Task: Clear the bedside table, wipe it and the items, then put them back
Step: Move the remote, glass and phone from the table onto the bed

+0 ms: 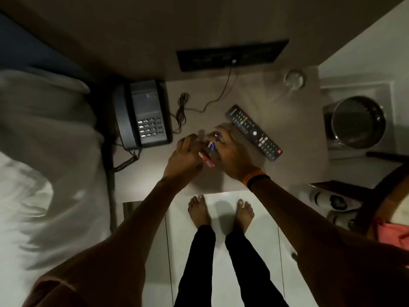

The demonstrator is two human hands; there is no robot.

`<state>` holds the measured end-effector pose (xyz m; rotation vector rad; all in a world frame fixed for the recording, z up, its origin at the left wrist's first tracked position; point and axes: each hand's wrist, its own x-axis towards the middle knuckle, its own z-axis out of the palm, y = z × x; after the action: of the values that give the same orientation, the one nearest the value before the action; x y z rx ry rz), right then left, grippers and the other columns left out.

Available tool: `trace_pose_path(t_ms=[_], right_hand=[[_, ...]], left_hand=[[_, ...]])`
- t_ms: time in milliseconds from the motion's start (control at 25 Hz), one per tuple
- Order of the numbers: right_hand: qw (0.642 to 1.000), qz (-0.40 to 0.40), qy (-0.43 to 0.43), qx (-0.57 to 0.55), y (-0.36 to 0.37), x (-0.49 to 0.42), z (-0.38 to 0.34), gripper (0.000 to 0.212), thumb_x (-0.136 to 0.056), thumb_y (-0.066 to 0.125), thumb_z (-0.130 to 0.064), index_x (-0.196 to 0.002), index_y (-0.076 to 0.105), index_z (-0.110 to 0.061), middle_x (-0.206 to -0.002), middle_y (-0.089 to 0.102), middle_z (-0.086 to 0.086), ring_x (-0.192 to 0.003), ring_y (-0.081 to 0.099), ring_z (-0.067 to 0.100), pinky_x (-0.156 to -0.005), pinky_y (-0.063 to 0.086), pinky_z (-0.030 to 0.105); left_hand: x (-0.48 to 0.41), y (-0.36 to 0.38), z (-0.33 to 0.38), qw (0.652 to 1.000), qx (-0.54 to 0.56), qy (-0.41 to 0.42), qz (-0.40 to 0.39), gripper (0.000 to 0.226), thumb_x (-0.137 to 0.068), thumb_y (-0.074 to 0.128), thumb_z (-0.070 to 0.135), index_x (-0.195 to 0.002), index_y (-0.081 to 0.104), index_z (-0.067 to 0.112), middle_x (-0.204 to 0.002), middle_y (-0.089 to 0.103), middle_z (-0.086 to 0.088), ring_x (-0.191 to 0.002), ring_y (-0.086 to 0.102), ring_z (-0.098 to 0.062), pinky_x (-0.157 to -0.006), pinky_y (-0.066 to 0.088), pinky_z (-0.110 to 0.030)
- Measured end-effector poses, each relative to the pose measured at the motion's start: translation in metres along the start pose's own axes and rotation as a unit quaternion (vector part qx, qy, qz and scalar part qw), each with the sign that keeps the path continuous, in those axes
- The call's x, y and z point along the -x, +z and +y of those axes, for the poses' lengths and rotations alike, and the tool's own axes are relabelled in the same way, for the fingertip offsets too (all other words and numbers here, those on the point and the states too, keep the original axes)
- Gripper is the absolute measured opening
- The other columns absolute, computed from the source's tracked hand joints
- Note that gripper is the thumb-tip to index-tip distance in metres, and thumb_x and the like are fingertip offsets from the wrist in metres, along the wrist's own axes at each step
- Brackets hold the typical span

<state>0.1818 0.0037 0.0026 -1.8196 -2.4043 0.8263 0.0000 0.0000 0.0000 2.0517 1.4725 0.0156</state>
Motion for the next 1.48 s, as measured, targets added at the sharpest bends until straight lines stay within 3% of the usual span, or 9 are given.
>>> trace_pose_path(t_ms=[200,440,640,720,800,1000,1160,1360,1480], right_hand=[[0.998,0.056,-0.024,-0.027,0.046,-0.020,0.025,0.029,-0.080,0.082,-0.022,-0.095,0.075,0.002,-0.118,0.068,0.029,-0.107,0.065,0.046,-0.087,0.059,0.047],[0.987,0.038,0.020,-0.156,0.030,0.002,0.058,0.014,-0.087,0.067,-0.012,-0.091,0.074,0.000,-0.108,0.067,0.020,-0.102,0.064,0.036,-0.087,0.056,0.049],[0.941,0.179,0.170,-0.230,-0.054,0.049,0.174,0.008,-0.085,0.070,-0.004,-0.090,0.076,-0.006,-0.103,0.068,0.015,-0.101,0.065,0.030,-0.093,0.053,0.036],[0.906,0.250,0.258,-0.223,-0.085,0.067,0.237,0.012,-0.085,0.067,0.000,-0.088,0.076,-0.006,-0.094,0.069,0.008,-0.092,0.065,0.024,-0.094,0.046,0.016],[0.887,0.265,0.320,-0.198,-0.105,0.081,0.298,0.017,-0.087,0.063,-0.001,-0.091,0.078,-0.007,-0.091,0.068,-0.002,-0.087,0.065,0.015,-0.093,0.039,0.004],[0.881,0.115,0.402,-0.220,-0.099,0.078,0.403,0.023,-0.093,0.066,-0.006,-0.114,0.075,-0.010,-0.127,0.072,0.012,-0.121,0.065,0.026,-0.108,0.051,0.039],[0.859,0.125,0.445,-0.220,-0.095,0.075,0.419,0.047,-0.092,0.069,-0.012,-0.139,0.060,-0.015,-0.150,0.051,0.016,-0.141,0.047,0.033,-0.118,0.041,0.046],[0.823,0.303,0.387,-0.285,-0.103,0.076,0.363,0.036,-0.089,0.069,-0.007,-0.124,0.067,-0.010,-0.128,0.067,0.010,-0.113,0.065,0.020,-0.095,0.055,0.026],[0.854,0.279,0.266,-0.349,-0.100,0.039,0.305,0.046,-0.081,0.075,-0.012,-0.126,0.067,-0.017,-0.119,0.067,-0.004,-0.098,0.065,0.008,-0.079,0.050,0.007]], left_hand=[[-0.027,0.047,-0.016,1.000,0.000,-0.004,-0.012,0.033,-0.088,0.077,0.014,-0.119,0.070,0.009,-0.141,0.053,-0.021,-0.128,0.048,-0.041,-0.100,0.052,-0.046],[-0.046,0.048,0.032,0.996,0.027,0.049,-0.070,0.015,-0.090,0.073,0.004,-0.104,0.076,0.000,-0.109,0.074,-0.019,-0.099,0.070,-0.035,-0.084,0.053,-0.036],[-0.101,0.058,0.155,0.988,0.108,0.112,-0.017,0.031,-0.091,0.073,0.004,-0.120,0.074,0.011,-0.114,0.073,-0.014,-0.089,0.070,-0.022,-0.085,0.053,-0.023],[-0.147,0.078,0.212,0.983,0.135,0.127,-0.005,0.031,-0.090,0.071,0.000,-0.118,0.076,0.011,-0.110,0.069,-0.014,-0.085,0.065,-0.015,-0.086,0.050,-0.017],[-0.194,0.105,0.263,0.983,0.145,0.115,-0.021,0.025,-0.093,0.071,0.003,-0.115,0.077,0.010,-0.109,0.069,-0.016,-0.089,0.068,-0.022,-0.087,0.056,-0.027],[-0.278,0.165,0.334,0.979,0.182,0.028,-0.086,0.023,-0.097,0.069,0.014,-0.118,0.071,0.004,-0.114,0.069,-0.021,-0.105,0.068,-0.033,-0.091,0.059,-0.051],[-0.278,0.171,0.337,0.984,0.166,-0.007,-0.063,0.064,-0.091,0.076,0.013,-0.148,0.047,0.007,-0.143,0.051,-0.019,-0.127,0.054,-0.029,-0.101,0.045,-0.026],[-0.197,0.108,0.265,0.970,0.215,0.111,0.030,0.046,-0.091,0.069,0.003,-0.136,0.056,0.004,-0.129,0.061,-0.008,-0.123,0.056,-0.011,-0.104,0.046,-0.028],[-0.160,0.066,0.186,0.998,-0.002,0.059,0.033,0.061,-0.081,0.071,-0.007,-0.140,0.058,0.006,-0.137,0.059,-0.022,-0.132,0.053,-0.040,-0.109,0.046,-0.052]])
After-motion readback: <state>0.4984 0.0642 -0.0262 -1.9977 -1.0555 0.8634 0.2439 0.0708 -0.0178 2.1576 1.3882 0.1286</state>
